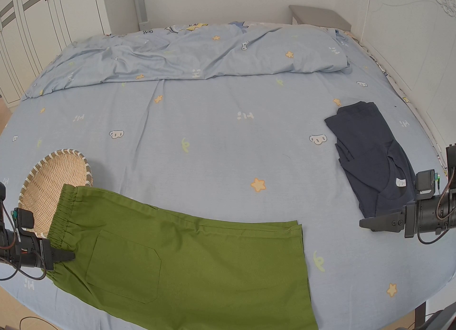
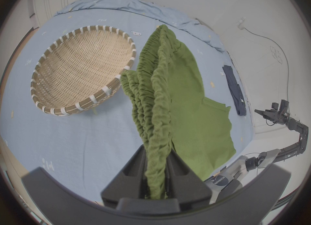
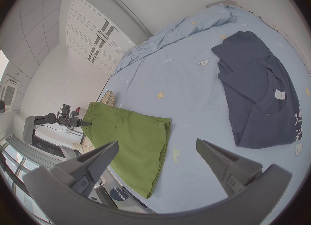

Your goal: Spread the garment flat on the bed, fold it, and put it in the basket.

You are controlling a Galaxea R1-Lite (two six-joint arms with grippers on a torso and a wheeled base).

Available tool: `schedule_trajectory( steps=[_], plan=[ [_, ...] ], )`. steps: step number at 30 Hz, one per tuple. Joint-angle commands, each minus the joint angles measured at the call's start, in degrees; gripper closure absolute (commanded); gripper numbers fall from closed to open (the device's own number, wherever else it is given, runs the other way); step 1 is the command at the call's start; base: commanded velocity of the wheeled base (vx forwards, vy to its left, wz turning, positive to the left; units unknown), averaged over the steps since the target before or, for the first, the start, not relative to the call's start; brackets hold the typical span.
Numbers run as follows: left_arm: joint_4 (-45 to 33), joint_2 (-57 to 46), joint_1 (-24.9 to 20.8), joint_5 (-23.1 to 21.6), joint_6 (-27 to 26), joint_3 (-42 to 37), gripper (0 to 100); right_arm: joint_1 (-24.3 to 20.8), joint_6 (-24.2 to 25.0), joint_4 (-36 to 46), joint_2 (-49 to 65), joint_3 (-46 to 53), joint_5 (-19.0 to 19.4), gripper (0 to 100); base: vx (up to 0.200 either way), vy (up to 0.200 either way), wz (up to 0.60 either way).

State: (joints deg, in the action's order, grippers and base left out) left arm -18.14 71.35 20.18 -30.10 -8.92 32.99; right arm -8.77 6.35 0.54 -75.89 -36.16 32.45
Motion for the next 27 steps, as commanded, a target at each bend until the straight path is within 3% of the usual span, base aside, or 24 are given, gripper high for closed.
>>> schedule_trajectory(
  steps=[1, 5, 6, 7, 8, 9, 11, 15, 27],
  plan=[
    [-7.4, -6.5, -10.0, 0.2, 4.7, 7.4, 100, -0.6, 0.2, 0.1, 1.4, -0.1, -0.4, 0, 0.000, 0.000, 0.00],
    [-14.1, -7.0, -20.4, 3.9, 12.0, 14.5, 100, -0.6, 0.2, 0.2, 1.4, 0.0, -0.5, 0, 0.000, 0.000, 0.00],
    [-14.4, -7.0, -21.1, 4.4, 12.5, 14.9, 100, -0.6, 0.2, 0.2, 1.3, 0.0, -0.5, 0, 0.000, 0.000, 0.00],
    [-14.9, -6.8, -25.8, 7.1, 15.4, 16.8, 100, -0.6, 0.1, 0.2, 1.2, 0.1, -0.5, 0, 0.000, 0.000, 0.00],
    [-14.9, -6.8, -25.8, 7.1, 15.4, 16.8, 100, -0.6, 0.1, 0.2, 1.2, 0.1, -0.5, 0, 0.000, 0.000, 0.00],
    [-14.8, -6.5, -31.2, 10.7, 19.3, 18.7, 100, -0.6, 0.0, 0.2, 1.0, 0.4, -0.6, 0, 0.000, 0.000, 0.00],
    [-14.1, -5.5, -37.1, 14.5, 22.7, 19.8, 100, -0.6, 0.0, 0.1, 1.0, 0.6, -0.6, 0, 0.000, 0.000, 0.00],
    [-11.4, -3.1, -47.7, 20.1, 24.5, 20.0, 100, -0.7, 0.0, 0.3, 1.0, 0.6, -0.6, 0, 0.000, 0.000, 0.00],
    [-2.5, 5.6, -60.9, 23.0, 24.6, 20.1, 100, -1.3, 0.1, 0.4, 1.0, 1.2, -0.9, 0, 0.000, 0.000, 0.00]
  ],
)
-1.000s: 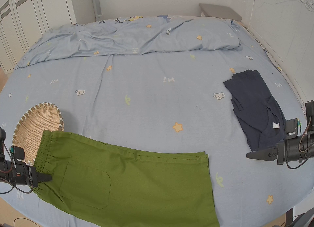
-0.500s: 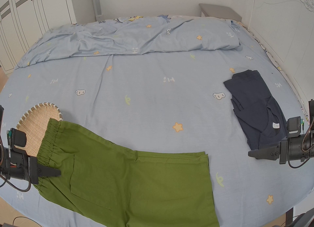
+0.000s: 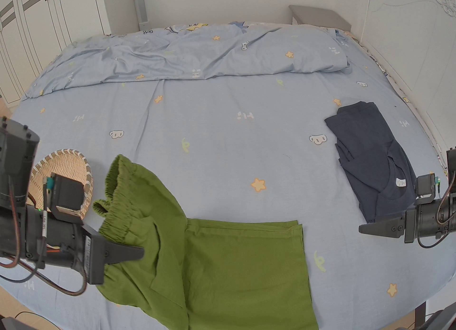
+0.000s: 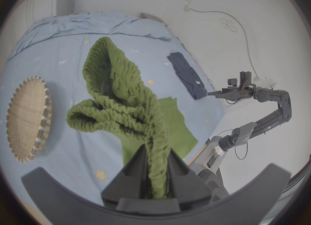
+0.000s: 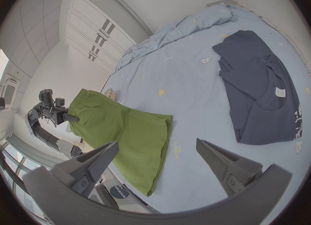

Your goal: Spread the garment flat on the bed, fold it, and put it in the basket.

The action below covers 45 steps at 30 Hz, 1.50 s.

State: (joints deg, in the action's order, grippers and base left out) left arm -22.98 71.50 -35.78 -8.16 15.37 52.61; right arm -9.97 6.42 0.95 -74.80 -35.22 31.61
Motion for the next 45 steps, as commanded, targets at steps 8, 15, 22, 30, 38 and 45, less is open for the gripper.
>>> schedule_trajectory(
  steps=[8, 15, 22, 30, 38, 45],
  plan=[
    [9.9, 16.0, -14.1, 3.7, 0.0, 3.3, 100, 0.0, 0.0, -0.3, -0.5, 0.5, -0.1, 0, 0.000, 0.000, 0.00],
    [11.6, 21.2, -20.7, 5.5, 0.1, 3.1, 100, 0.0, -0.2, -0.4, -2.1, 0.5, -0.1, 0, 0.000, 0.000, 0.00],
    [15.2, 23.9, -22.4, 5.5, 1.5, 3.0, 100, -0.1, -0.3, -0.4, -2.5, 0.6, -0.1, 0, 0.000, 0.000, 0.00],
    [17.9, 24.6, -23.1, 7.5, 4.4, 2.8, 100, -0.1, -0.3, -0.4, -2.5, 0.7, -0.1, 0, 0.000, 0.000, 0.00],
    [19.4, 27.7, -25.7, 7.6, 6.2, 3.1, 0, -0.1, -0.3, -0.4, -2.6, 0.8, -0.1, 0, 0.000, 0.000, 0.00],
    [28.5, 30.4, -27.1, 7.5, 13.9, 3.1, 0, -0.2, -0.3, -0.4, -3.2, 0.8, -0.1, 0, 0.000, 0.000, 0.00]
  ],
)
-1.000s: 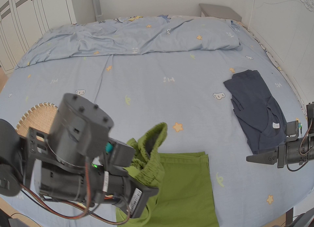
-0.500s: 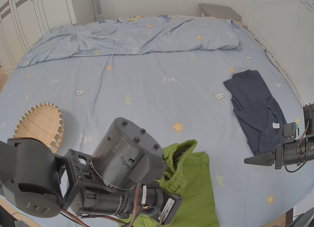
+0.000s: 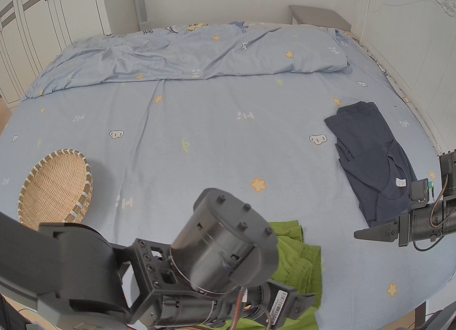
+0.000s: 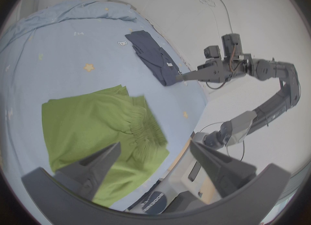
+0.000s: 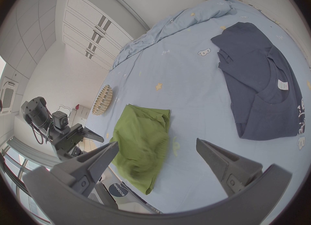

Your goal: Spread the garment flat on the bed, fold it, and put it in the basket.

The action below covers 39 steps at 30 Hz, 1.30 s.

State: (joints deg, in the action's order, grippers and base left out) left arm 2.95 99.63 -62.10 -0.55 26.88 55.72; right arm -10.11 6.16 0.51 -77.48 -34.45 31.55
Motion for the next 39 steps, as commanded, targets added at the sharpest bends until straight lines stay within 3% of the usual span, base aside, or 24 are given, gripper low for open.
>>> schedule_trajectory(
  steps=[1, 6, 9, 13, 14, 19, 24, 31, 39],
  plan=[
    [3.3, 2.2, -0.7, -0.1, 3.2, 0.0, 0, -0.2, 0.0, 0.0, -0.5, 0.1, 0.0, 0, 0.000, 0.000, 0.00],
    [5.9, 1.6, 0.4, -0.2, 7.1, 0.0, 0, -2.5, 0.1, -0.1, -0.5, 0.5, 0.0, 0, 0.000, 0.000, 0.00],
    [6.1, -0.1, 4.4, -0.7, 8.7, -0.6, 0, -4.5, 0.2, 0.0, -0.4, 0.6, 0.1, 0, 0.000, 0.000, 0.00],
    [6.0, -3.7, 13.2, -3.1, 9.2, -3.6, 0, -9.1, 0.6, 0.4, 0.0, 0.3, 0.1, 0, 0.000, 0.000, 0.00],
    [5.9, -5.3, 18.9, -6.4, 9.2, -5.4, 0, -11.9, 0.6, 0.5, -0.1, -0.1, 0.1, 0, 0.000, 0.000, 0.00],
    [6.3, -7.4, 33.8, -20.5, 8.8, -12.9, 0, -19.4, 1.0, 0.2, -3.3, -1.4, 0.2, 0, 0.000, 0.000, 0.00],
    [9.0, -5.0, 41.2, -27.1, 7.6, -18.8, 0, -25.1, 0.9, -0.2, -11.0, -2.8, 0.1, 0, 0.000, 0.000, 0.00],
    [19.5, 1.6, 41.6, -27.8, 4.6, -24.1, 0, -29.7, 1.0, -0.6, -15.9, -2.3, 0.1, 0, 0.000, 0.000, 0.00],
    [24.6, 6.7, 41.3, -27.9, 4.6, -25.5, 0, -30.0, 1.1, -1.4, -17.5, 0.0, 0.7, 0, 0.000, 0.000, 0.00]
  ],
)
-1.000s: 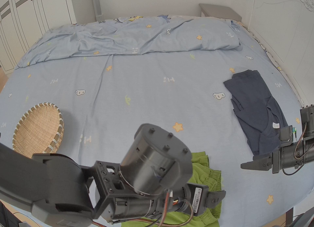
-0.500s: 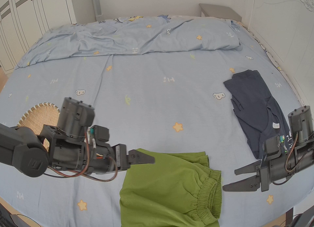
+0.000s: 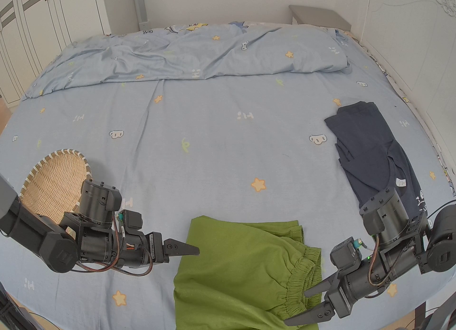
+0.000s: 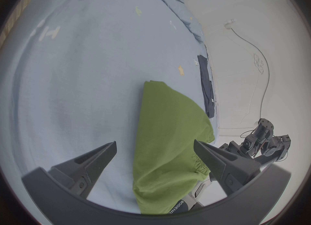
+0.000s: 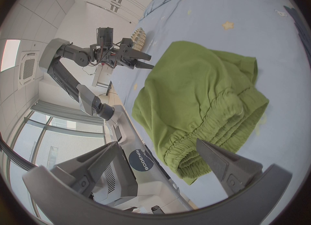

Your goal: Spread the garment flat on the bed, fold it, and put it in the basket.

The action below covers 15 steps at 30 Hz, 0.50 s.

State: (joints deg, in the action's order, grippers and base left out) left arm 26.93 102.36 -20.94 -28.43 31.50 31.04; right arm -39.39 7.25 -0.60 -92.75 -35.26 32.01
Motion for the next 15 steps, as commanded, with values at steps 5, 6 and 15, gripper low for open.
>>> schedule_trajectory(
  steps=[5, 6, 15],
  plan=[
    [1.8, 5.4, -0.5, -2.9, 0.1, -0.7, 0, -5.2, 2.4, -0.5, -3.0, -0.3, 0.5, 0, 0.000, 0.000, 0.00],
    [1.9, 5.7, -0.6, -3.5, 0.0, -0.7, 0, -6.1, 2.8, -0.8, -3.5, -0.9, 0.4, 0, 0.000, 0.000, 0.00],
    [2.1, 6.9, -2.1, -4.9, 0.2, -0.6, 0, -9.7, 3.1, -1.8, -6.7, -3.2, 0.1, 0, 0.000, 0.000, 0.00]
  ],
)
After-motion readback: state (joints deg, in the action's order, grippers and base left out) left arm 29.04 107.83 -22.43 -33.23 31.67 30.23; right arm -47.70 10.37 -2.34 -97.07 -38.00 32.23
